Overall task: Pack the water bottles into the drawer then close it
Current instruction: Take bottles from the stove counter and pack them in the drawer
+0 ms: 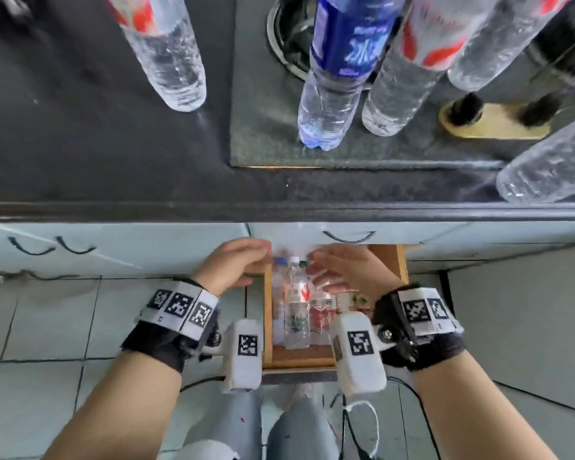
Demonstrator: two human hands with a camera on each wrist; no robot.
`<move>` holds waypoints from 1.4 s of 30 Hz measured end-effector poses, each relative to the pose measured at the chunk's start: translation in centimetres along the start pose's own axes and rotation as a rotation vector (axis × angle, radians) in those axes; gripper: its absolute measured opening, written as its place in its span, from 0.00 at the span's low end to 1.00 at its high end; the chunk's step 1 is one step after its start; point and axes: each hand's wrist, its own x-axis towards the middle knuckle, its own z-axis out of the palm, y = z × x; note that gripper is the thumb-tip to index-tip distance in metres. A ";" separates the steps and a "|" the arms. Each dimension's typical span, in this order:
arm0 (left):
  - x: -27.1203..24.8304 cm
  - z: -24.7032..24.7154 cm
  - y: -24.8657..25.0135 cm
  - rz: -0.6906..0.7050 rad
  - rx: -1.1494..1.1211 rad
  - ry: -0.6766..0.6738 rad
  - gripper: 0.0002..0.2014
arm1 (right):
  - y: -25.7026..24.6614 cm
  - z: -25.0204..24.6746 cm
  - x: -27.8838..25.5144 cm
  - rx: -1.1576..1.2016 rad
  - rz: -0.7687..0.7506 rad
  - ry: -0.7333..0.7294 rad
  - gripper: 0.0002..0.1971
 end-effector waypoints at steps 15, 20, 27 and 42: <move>-1.4 -12.3 14.3 0.558 -0.441 0.588 0.49 | -13.6 0.5 0.9 0.005 -0.744 0.664 0.43; 0.8 -12.5 16.0 0.664 -0.320 0.637 0.52 | -14.9 0.8 2.2 0.061 -0.797 0.654 0.46; 2.0 -11.0 16.1 0.673 -0.063 0.788 0.32 | -14.7 0.0 2.3 0.055 -0.754 0.666 0.39; -7.9 -1.2 9.1 0.770 -0.325 0.538 0.29 | -8.3 -3.2 -5.6 0.013 -0.694 0.133 0.32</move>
